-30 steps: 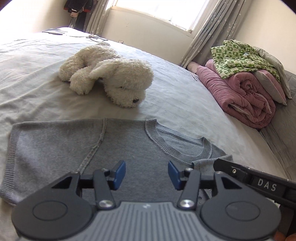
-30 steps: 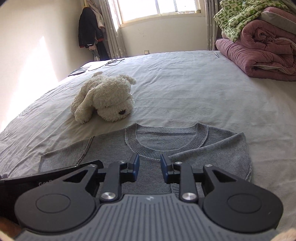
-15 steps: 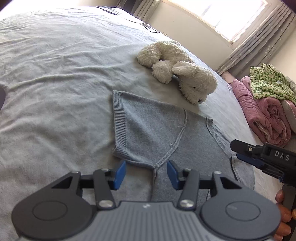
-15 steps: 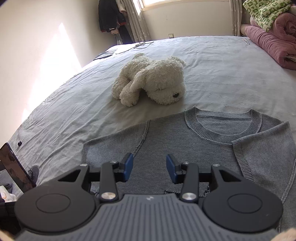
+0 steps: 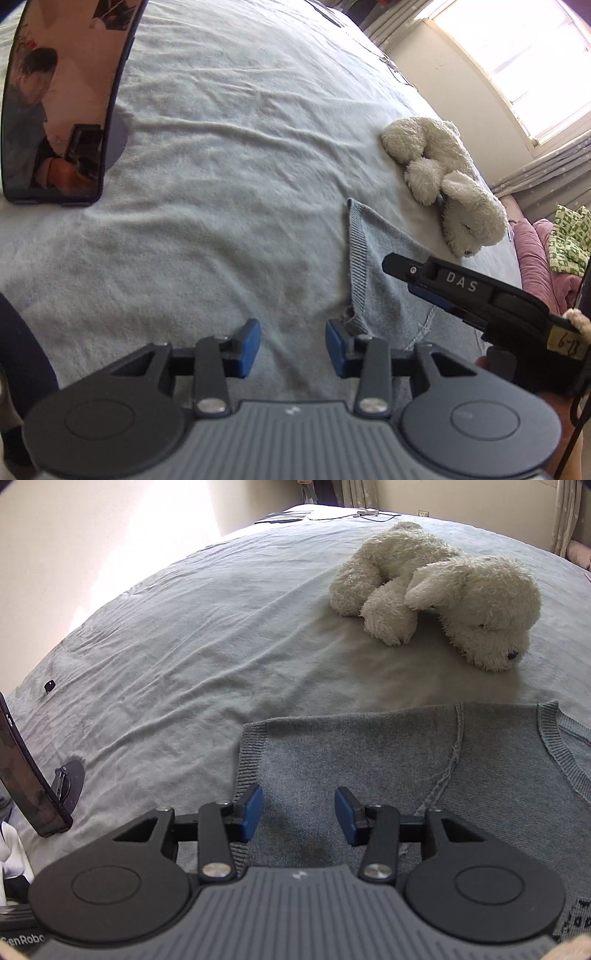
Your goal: Fold clothes
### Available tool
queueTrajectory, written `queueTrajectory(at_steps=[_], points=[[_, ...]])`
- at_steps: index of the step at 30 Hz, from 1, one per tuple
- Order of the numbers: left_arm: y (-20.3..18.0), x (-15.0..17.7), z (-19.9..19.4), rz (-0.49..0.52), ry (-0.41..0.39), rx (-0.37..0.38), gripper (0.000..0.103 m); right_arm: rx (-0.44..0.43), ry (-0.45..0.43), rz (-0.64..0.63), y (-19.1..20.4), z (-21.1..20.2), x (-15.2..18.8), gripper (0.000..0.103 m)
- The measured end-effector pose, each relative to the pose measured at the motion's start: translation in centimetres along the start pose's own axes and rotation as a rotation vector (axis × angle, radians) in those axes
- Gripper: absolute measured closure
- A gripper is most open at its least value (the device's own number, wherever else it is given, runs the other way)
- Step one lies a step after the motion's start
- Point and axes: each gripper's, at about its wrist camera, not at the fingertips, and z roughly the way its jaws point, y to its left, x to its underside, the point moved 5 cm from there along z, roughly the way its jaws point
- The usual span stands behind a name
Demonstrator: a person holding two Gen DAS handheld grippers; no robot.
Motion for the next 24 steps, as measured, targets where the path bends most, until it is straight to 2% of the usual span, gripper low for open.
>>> queueTrajectory(at_steps=[4, 7, 9, 10, 11, 13, 17, 20, 24], points=[[0.0, 0.1, -0.1, 0.005, 0.005, 0.011, 0.063, 0.026, 0.017, -0.064, 1.7, 2.4, 0.2, 0.055], [-0.2, 0.1, 0.1, 0.018, 0.003, 0.008, 0.062, 0.060, -0.007, -0.117, 2.6, 3.2, 0.4, 0.053], [-0.4, 0.1, 0.3, 0.014, 0.002, 0.011, 0.062, 0.084, -0.026, -0.152, 3.0, 3.5, 0.5, 0.057], [-0.4, 0.1, 0.3, 0.013, 0.002, 0.014, 0.062, 0.090, -0.033, -0.172, 3.2, 3.6, 0.5, 0.068], [-0.5, 0.1, 0.3, 0.012, 0.002, 0.016, 0.062, 0.091, -0.037, -0.192, 3.3, 3.7, 0.5, 0.085], [-0.9, 0.2, 0.3, 0.029, 0.006, 0.025, 0.062, 0.094, -0.032, -0.197, 3.1, 3.7, 0.3, 0.096], [-2.0, 1.0, 0.7, 0.094, 0.038, 0.051, 0.062, 0.000, -0.059, -0.010, 0.1, 2.2, -0.7, 0.097], [-2.8, 1.8, 1.0, 0.151, 0.075, 0.070, 0.063, -0.080, -0.113, 0.126, -2.4, -0.1, -1.2, 0.097], [-4.0, 3.0, 1.3, 0.247, 0.113, 0.080, 0.063, -0.144, -0.176, 0.278, -5.9, -2.8, -1.2, 0.097]])
